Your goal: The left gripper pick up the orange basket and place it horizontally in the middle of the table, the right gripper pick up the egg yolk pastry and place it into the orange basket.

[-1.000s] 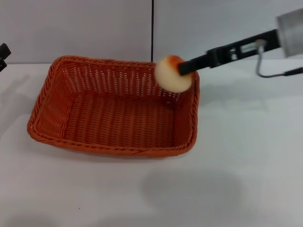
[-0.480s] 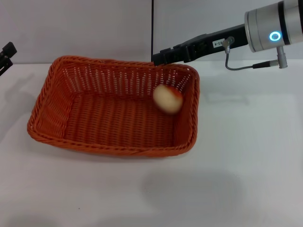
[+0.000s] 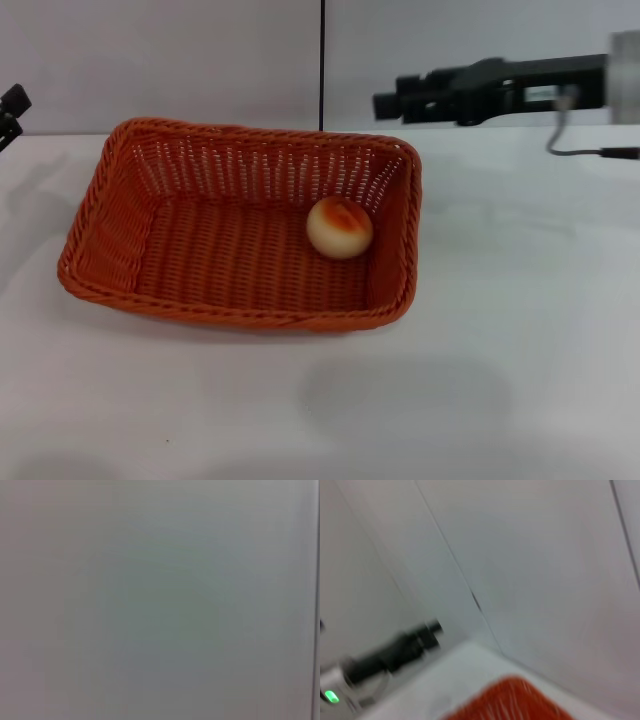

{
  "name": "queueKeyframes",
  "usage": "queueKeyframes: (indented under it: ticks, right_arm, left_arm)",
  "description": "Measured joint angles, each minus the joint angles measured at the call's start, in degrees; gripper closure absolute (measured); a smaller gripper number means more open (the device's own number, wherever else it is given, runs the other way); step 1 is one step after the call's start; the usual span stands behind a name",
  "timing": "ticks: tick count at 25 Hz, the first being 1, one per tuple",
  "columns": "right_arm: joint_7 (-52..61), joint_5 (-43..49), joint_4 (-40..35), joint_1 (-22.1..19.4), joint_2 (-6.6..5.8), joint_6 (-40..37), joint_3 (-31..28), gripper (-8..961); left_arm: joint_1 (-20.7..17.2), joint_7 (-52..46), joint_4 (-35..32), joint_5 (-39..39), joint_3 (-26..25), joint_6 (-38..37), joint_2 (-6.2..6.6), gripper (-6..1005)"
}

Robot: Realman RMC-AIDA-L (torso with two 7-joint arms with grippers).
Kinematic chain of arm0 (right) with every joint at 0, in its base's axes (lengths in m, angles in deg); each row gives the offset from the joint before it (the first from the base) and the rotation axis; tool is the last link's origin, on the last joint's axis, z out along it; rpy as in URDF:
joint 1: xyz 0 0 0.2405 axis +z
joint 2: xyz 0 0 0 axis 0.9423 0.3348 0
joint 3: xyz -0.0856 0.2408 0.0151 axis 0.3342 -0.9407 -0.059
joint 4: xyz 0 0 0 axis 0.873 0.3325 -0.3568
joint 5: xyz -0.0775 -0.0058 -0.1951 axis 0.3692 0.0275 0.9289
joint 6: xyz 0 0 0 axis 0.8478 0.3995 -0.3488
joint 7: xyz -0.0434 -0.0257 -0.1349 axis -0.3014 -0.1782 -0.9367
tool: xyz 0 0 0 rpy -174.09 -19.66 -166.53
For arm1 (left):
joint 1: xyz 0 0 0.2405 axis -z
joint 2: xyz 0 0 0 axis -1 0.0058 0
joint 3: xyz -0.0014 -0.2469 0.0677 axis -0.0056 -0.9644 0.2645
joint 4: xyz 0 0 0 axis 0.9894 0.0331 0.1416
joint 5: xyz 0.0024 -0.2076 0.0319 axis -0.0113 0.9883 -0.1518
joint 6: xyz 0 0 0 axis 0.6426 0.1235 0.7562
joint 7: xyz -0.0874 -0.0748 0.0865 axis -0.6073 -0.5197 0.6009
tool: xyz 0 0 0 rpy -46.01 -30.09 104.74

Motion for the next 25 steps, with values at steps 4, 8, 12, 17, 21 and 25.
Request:
queueKeyframes:
  ticks: [4,8,12,17,21,25]
  right_arm:
    - [-10.0,-14.3,-2.1,-10.3,0.09,-1.1,0.2,343]
    - [-17.1,-19.6,-0.9,-15.2,0.23,-0.9,0.2,343]
    - [-28.1,-27.1,5.3,-19.9,0.35,1.7,-0.3,342]
    - [-38.1,-34.6,11.3,-24.0,0.31,5.0,-2.5,342]
    - [-43.7,-38.4,15.9,-27.6,0.27,5.7,-10.4,342]
    - [-44.3,-38.5,16.5,-29.1,0.13,6.5,-14.0,342]
  left_arm:
    - [-0.2,-0.3,0.3,0.2,-1.3,0.4,0.03,324]
    - [-0.4,-3.9,0.4,0.2,-2.7,2.8,-0.08,323]
    - [-0.9,-4.5,0.4,0.1,-2.9,5.2,-0.12,274]
    - [-1.3,-1.6,0.2,0.1,-3.0,5.3,-0.22,201]
    - [-1.6,-0.1,0.7,0.2,-3.7,5.1,-0.18,201]
    - [-1.8,0.1,1.3,0.3,-5.2,3.8,-0.12,201]
